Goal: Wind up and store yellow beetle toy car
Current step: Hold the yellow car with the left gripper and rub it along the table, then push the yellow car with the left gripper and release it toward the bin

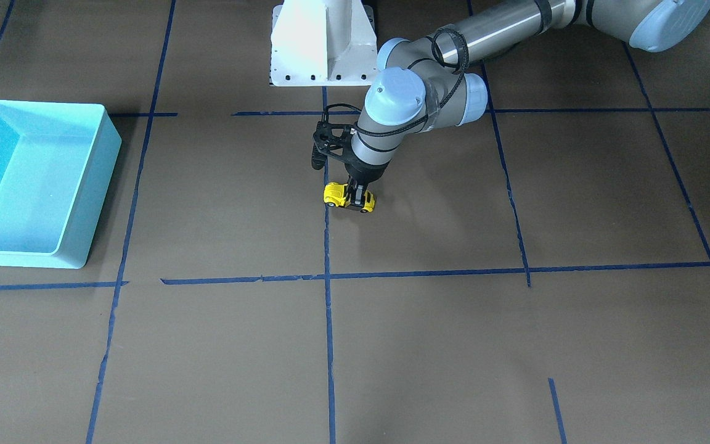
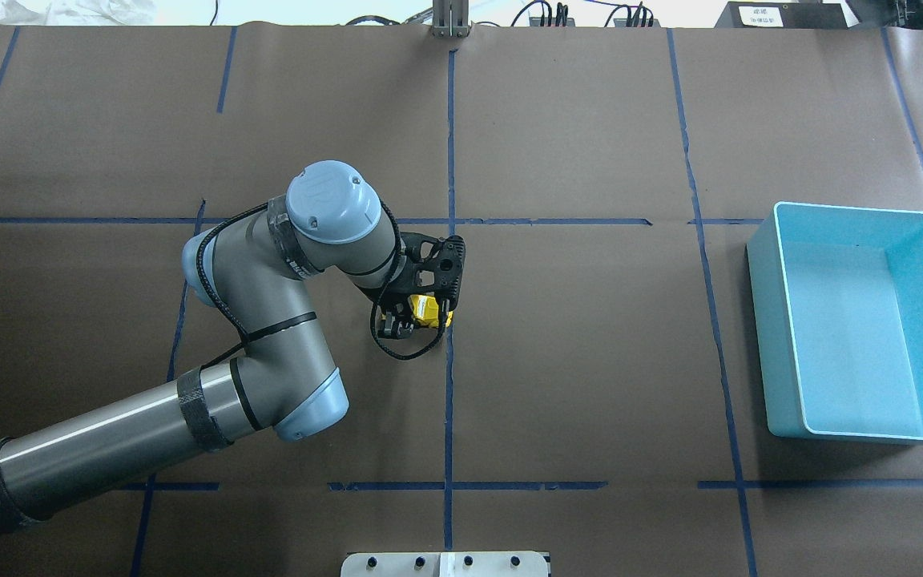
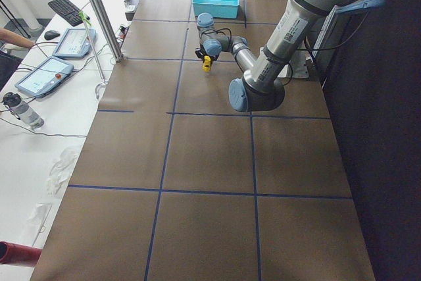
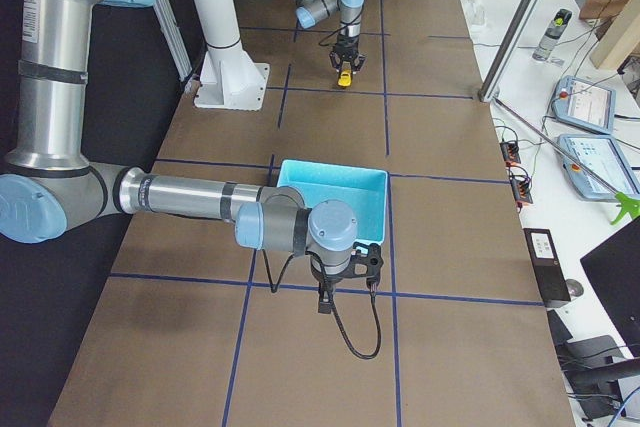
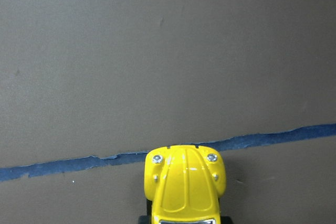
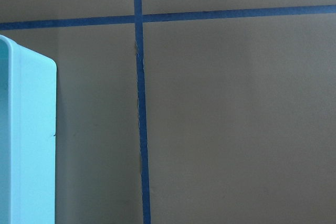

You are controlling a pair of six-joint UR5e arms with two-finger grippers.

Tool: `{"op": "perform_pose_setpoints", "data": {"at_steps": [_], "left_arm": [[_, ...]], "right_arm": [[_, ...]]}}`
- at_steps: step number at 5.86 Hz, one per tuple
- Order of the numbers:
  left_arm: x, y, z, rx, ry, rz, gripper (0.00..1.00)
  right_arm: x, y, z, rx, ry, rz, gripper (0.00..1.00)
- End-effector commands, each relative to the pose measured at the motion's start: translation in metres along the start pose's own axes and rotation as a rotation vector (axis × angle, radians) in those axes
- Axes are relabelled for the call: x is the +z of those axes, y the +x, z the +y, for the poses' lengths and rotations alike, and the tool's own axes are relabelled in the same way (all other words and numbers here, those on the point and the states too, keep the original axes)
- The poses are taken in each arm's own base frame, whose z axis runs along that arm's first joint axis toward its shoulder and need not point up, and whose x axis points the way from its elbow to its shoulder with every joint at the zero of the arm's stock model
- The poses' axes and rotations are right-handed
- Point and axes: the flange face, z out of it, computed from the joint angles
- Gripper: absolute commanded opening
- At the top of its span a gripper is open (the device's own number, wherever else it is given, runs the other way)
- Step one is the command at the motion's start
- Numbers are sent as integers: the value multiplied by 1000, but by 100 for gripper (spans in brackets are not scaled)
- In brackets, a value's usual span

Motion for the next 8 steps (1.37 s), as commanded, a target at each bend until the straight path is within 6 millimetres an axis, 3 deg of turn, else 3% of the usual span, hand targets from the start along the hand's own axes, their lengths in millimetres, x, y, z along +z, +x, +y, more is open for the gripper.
{"op": "perform_pose_setpoints", "data": {"at_steps": [1,3,4,7,8], "left_arm": [[5,3,11,4,6,-2,0],[7,4,20,13,15,-6,0],[8,6,42,20,37,-21,0],[-14,-12,147,-33,100,41,0],[-17,-8,183,-59,110,67,50]], "right_arm": [[0,0,0,0,0,0,100],[0,0,-1,-1,1,0,100],[0,0,-1,-1,1,0,100],[0,0,-1,-1,1,0,100],[0,0,0,0,0,0,100]]}}
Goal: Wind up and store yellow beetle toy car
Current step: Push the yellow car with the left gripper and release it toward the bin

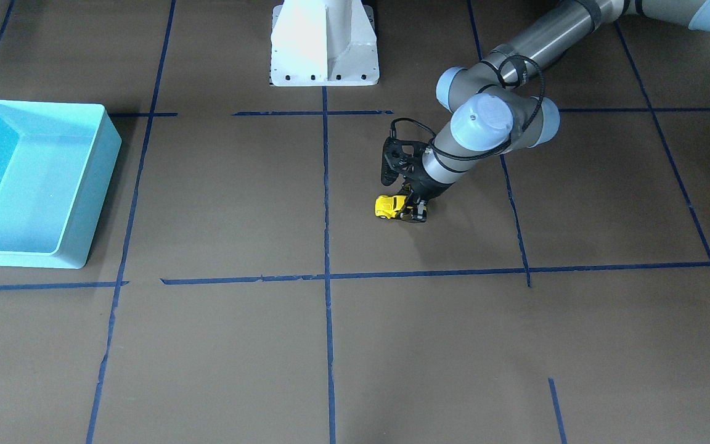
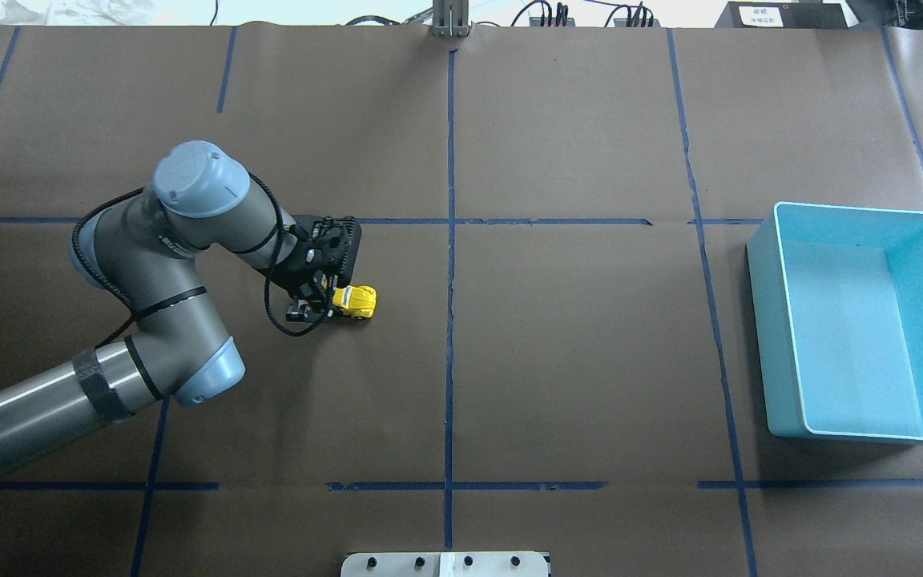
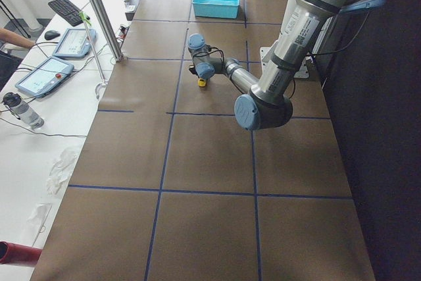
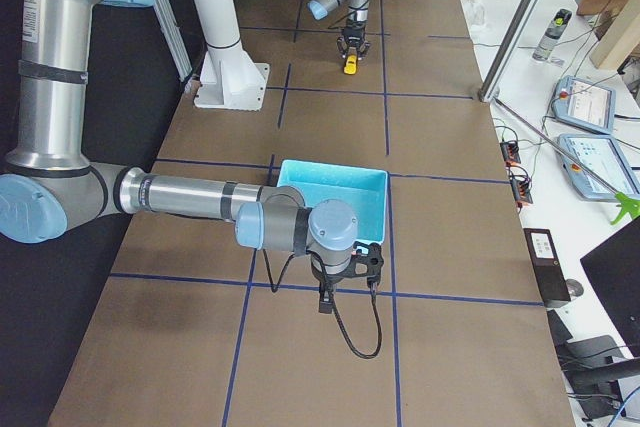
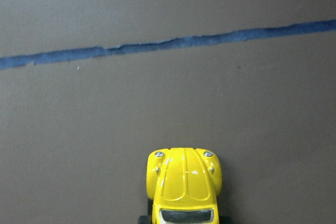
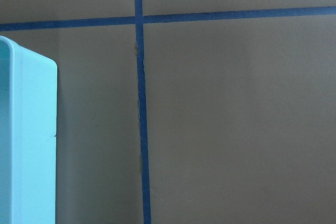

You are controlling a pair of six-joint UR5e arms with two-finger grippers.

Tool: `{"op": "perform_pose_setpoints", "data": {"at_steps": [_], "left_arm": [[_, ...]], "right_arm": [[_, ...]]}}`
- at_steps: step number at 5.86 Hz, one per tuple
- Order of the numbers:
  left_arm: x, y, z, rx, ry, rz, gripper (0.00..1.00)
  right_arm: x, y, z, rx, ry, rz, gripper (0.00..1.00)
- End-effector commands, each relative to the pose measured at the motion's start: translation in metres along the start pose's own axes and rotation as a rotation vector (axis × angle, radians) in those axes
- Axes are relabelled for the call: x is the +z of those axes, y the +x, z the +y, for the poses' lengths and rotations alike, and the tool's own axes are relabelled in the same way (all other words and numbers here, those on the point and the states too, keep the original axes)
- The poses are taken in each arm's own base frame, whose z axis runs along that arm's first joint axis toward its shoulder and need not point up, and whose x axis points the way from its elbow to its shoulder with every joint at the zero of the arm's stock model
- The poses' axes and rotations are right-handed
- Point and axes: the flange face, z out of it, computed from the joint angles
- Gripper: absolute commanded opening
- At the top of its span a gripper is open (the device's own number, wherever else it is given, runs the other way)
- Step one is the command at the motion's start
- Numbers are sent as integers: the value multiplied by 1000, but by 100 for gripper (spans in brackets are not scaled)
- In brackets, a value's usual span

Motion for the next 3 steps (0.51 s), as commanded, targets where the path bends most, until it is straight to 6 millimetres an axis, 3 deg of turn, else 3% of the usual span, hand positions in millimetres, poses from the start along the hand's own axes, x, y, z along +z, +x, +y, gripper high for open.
{"op": "perform_pose_setpoints", "data": {"at_steps": [1,3], "left_arm": [[-20,-6,38,-34,22,3,100],[-22,-6,37,-35,23,-1,100]], "right_arm": [[0,0,0,0,0,0,100],[0,0,1,1,-1,0,100]]}}
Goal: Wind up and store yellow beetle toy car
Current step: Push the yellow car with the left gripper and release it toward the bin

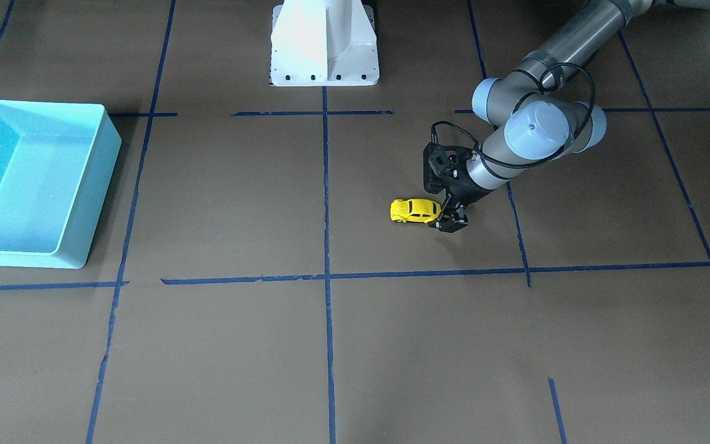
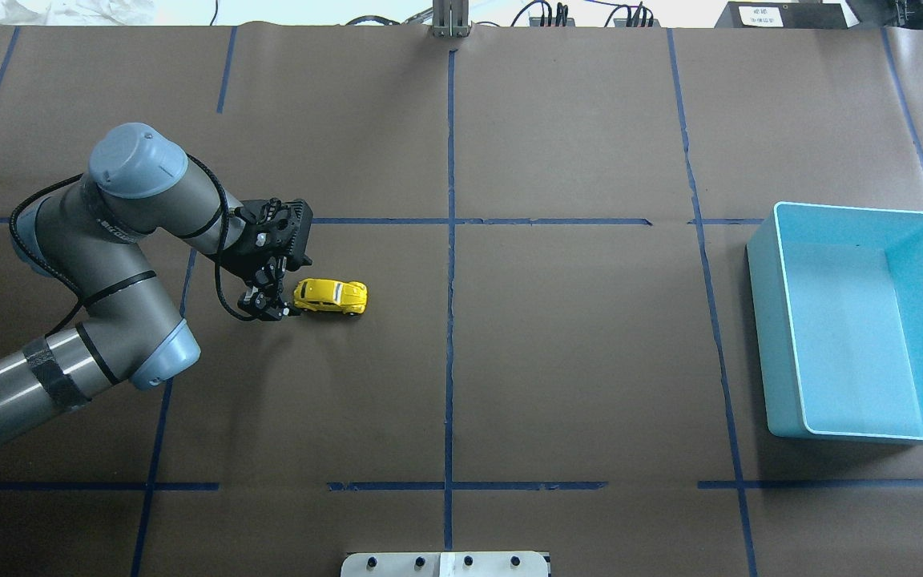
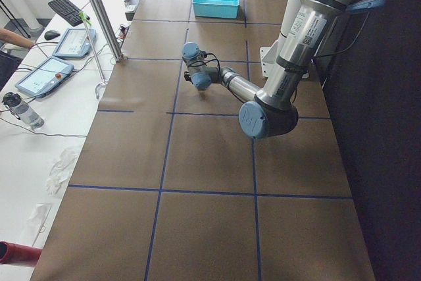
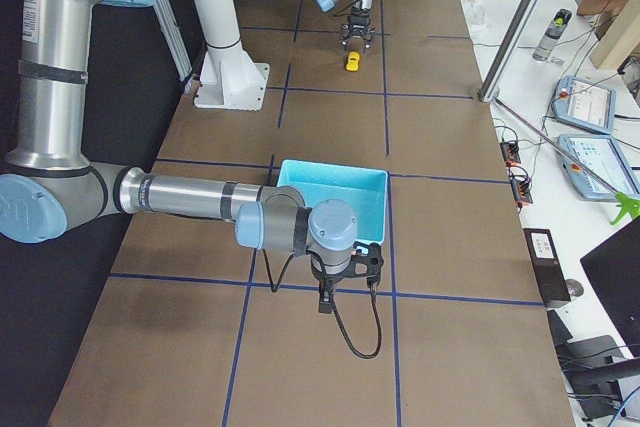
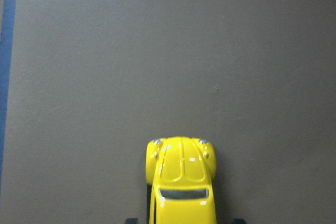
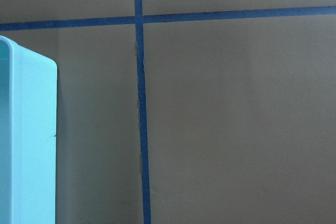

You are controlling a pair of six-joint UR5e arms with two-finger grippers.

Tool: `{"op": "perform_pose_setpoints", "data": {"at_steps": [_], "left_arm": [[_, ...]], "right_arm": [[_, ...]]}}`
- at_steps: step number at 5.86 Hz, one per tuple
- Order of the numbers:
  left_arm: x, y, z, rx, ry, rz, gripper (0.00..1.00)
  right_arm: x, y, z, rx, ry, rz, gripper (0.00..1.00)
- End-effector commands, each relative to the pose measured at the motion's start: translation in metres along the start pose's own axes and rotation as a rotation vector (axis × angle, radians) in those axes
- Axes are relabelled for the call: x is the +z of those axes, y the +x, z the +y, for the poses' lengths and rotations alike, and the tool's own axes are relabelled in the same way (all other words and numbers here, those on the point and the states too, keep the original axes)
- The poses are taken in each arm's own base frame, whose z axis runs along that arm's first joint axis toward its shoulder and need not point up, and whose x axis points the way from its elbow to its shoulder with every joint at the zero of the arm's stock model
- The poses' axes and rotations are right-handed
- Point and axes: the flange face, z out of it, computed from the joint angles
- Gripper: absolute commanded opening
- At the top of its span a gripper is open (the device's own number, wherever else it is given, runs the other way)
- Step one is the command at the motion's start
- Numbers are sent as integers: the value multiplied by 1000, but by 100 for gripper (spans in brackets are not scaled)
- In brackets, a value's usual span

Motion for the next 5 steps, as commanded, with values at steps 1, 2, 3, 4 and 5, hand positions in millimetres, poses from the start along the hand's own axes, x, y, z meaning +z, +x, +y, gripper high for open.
{"op": "perform_pose_setpoints", "data": {"at_steps": [1,2,3,4,5], "left_arm": [[-2,-1,0,-1,2,-3,100],[-6,-3,2,-5,1,-10,100],[-12,-9,6,-19,-6,-20,100],[-24,-19,14,-40,-13,-37,100],[-55,-20,28,-137,-59,-47,100]], "right_arm": [[0,0,0,0,0,0,100],[0,0,0,0,0,0,100],[0,0,0,0,0,0,100],[0,0,0,0,0,0,100],[0,0,0,0,0,0,100]]}}
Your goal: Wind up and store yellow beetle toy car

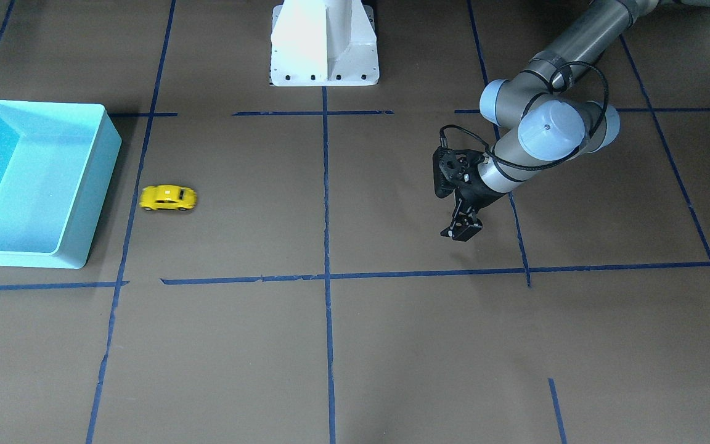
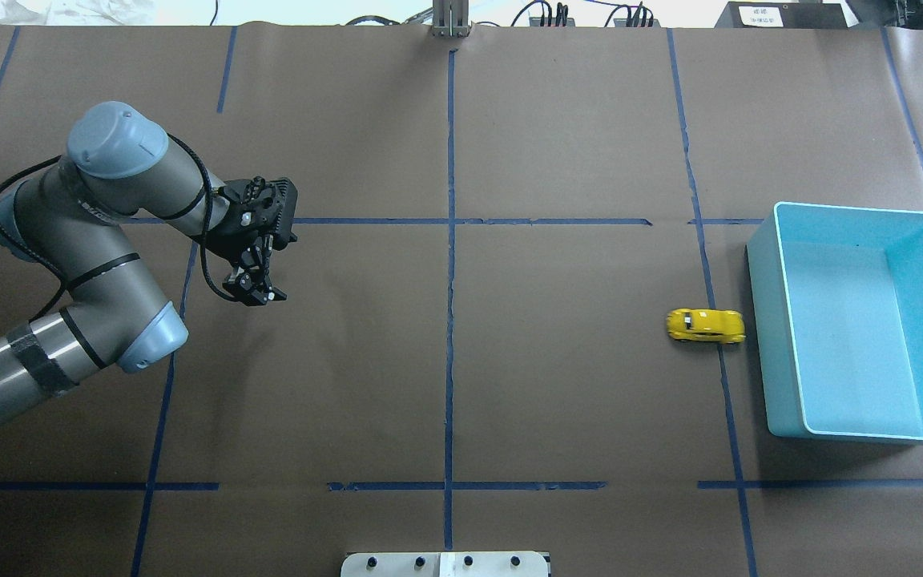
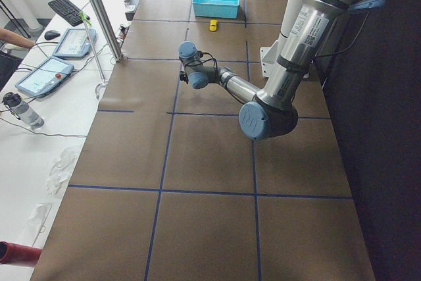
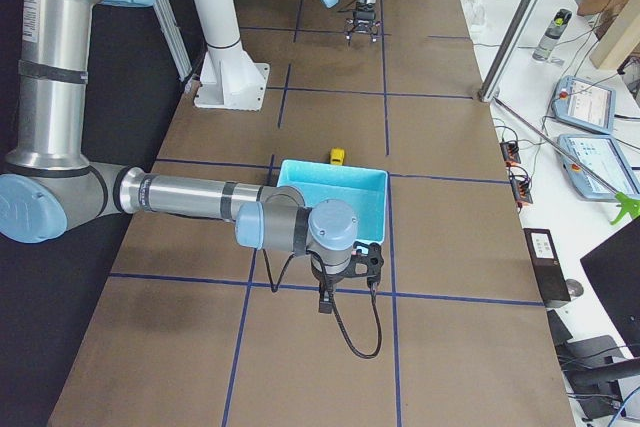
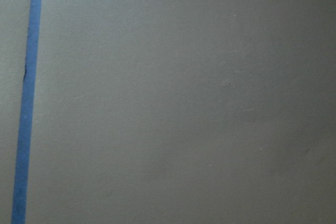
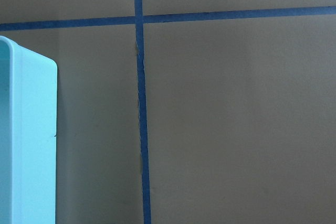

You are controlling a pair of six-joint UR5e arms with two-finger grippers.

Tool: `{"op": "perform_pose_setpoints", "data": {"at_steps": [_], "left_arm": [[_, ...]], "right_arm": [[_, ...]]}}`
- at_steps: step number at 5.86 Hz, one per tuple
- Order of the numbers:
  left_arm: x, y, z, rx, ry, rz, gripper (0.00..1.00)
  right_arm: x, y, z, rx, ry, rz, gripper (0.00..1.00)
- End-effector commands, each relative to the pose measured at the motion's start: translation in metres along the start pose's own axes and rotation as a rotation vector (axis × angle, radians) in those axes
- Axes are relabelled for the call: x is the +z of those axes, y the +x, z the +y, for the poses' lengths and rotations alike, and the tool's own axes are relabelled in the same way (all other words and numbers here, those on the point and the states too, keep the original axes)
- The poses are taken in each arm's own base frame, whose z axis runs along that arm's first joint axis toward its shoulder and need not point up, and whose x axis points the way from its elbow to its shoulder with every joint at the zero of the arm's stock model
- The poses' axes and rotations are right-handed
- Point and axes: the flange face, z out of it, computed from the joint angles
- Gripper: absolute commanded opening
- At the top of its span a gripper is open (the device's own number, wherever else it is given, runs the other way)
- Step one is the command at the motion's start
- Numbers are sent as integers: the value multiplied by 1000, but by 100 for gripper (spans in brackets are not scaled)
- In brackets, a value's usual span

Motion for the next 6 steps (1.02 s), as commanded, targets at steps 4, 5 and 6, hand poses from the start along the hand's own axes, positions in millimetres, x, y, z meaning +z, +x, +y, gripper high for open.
{"op": "perform_pose_setpoints", "data": {"at_steps": [4,5,6], "left_arm": [[-132,-18,71,-475,-339,0,100],[-157,-29,116,-640,-356,-48,100],[-179,-38,158,-961,-356,-129,100]], "right_arm": [[-4,-7,-3,-4,9,-26,100],[-6,-10,-1,-7,13,-53,100],[-18,-22,0,-26,37,-49,100]]}}
